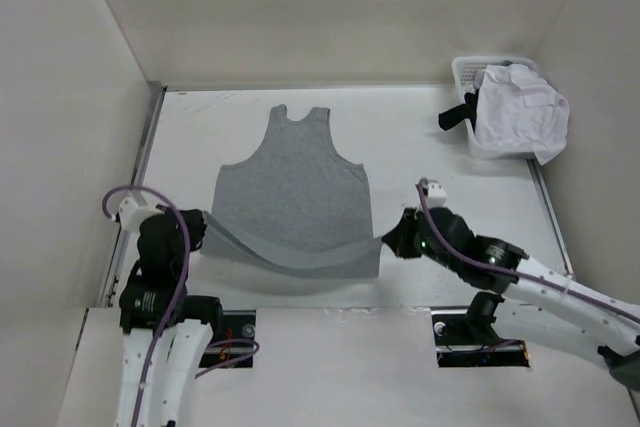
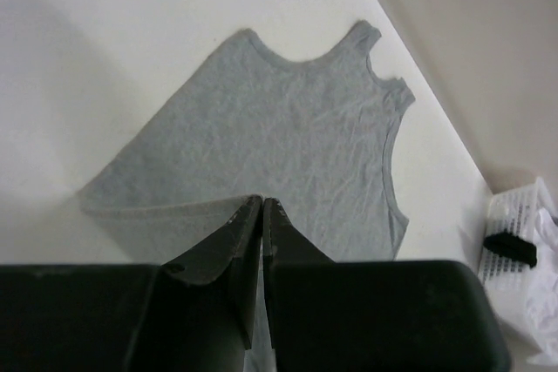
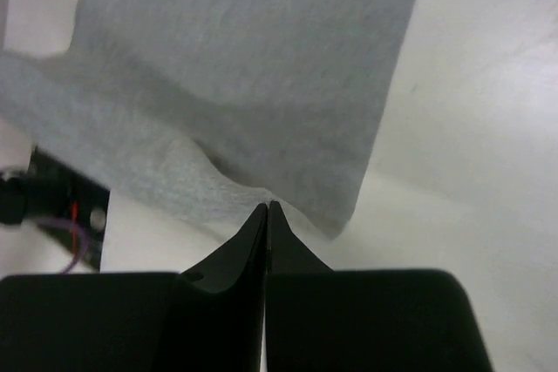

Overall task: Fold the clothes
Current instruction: Fold the tank top

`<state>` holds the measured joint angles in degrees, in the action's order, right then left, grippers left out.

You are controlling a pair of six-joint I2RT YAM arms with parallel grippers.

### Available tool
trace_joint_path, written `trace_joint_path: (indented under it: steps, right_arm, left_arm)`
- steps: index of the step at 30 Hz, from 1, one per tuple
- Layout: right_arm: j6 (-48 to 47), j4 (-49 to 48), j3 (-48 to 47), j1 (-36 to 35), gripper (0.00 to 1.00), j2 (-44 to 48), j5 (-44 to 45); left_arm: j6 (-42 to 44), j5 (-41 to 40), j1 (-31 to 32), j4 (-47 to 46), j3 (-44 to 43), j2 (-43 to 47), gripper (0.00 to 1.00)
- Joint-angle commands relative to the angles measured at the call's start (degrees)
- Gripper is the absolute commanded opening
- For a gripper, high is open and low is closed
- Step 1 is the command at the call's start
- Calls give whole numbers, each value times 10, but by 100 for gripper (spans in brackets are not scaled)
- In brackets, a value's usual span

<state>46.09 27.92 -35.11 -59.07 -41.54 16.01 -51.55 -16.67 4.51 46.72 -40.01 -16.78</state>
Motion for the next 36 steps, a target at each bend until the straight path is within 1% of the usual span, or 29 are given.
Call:
trace_joint_path:
  steps: [1, 3, 5, 8, 10, 12, 13, 16, 19, 21, 22, 23, 24, 25, 26, 27, 29, 31, 32, 33, 34, 35, 36]
  right_arm:
    - [-84, -143, -71, 134, 0, -75, -49]
    - [-99, -195, -103, 207, 0, -136, -102]
    - [-105, -228, -145, 261, 0, -205, -134]
    - [-117, -260, -223, 312, 0, -314, -164]
    - [-121, -275, -282, 341, 0, -388, -177]
    - [-116, -283, -338, 360, 0, -453, -190]
    - [-117, -287, -381, 372, 0, -498, -195]
    - [-117, -282, -476, 395, 0, -586, -203]
    - [-113, -264, -578, 415, 0, -686, -211]
    - [-112, -254, -630, 422, 0, -738, -205]
    - [-108, -251, -658, 427, 2, -767, -205]
    - [-104, -252, -669, 428, 5, -782, -203]
    - [-99, -256, -682, 430, 14, -798, -198]
    - [-93, -260, -690, 431, 28, -808, -189]
    - [-92, -267, -691, 431, 41, -812, -186]
    - [-92, -279, -679, 429, 51, -805, -184]
    - [-92, -298, -642, 429, 55, -780, -184]
    - [-93, -311, -579, 426, 55, -735, -180]
    - [-94, -317, -540, 421, 53, -709, -179]
    - [-95, -326, -496, 413, 47, -680, -179]
    - [-95, -336, -448, 404, 37, -653, -178]
    - [-95, -349, -399, 394, 24, -625, -176]
    - [-90, -364, -349, 386, 7, -597, -169]
  left_arm:
    - [-16, -30, -9, -212, 10, -122, 3]
    - [-27, -28, -17, -299, -2, -202, 3]
    - [-26, -36, -31, -370, -20, -277, 3]
    - [-25, -30, -54, -459, -48, -380, 3]
    - [-24, -24, -68, -510, -83, -467, 3]
    - [-26, -24, -78, -534, -116, -535, 3]
    - [-28, -19, -85, -554, -138, -580, 3]
    - [-29, -3, -89, -594, -198, -683, 3]
    - [-16, 29, -90, -605, -287, -792, 4]
    - [-6, 43, -90, -598, -347, -860, 6]
    - [-2, 55, -91, -593, -380, -899, 9]
    - [-1, 65, -94, -589, -394, -916, 12]
    - [0, 70, -97, -587, -405, -930, 20]
    - [-2, 70, -98, -587, -406, -934, 28]
    - [-8, 70, -101, -590, -394, -927, 32]
    - [-20, 70, -103, -600, -370, -905, 34]
    - [-26, 65, -99, -627, -314, -856, 34]
    - [-27, 58, -78, -652, -229, -785, 33]
    - [-27, 51, -65, -659, -179, -747, 33]
    - [-23, 44, -53, -661, -132, -709, 33]
    - [-21, 37, -43, -658, -86, -671, 33]
    - [-22, 30, -36, -654, -38, -634, 33]
    - [-28, 23, -34, -644, 8, -597, 33]
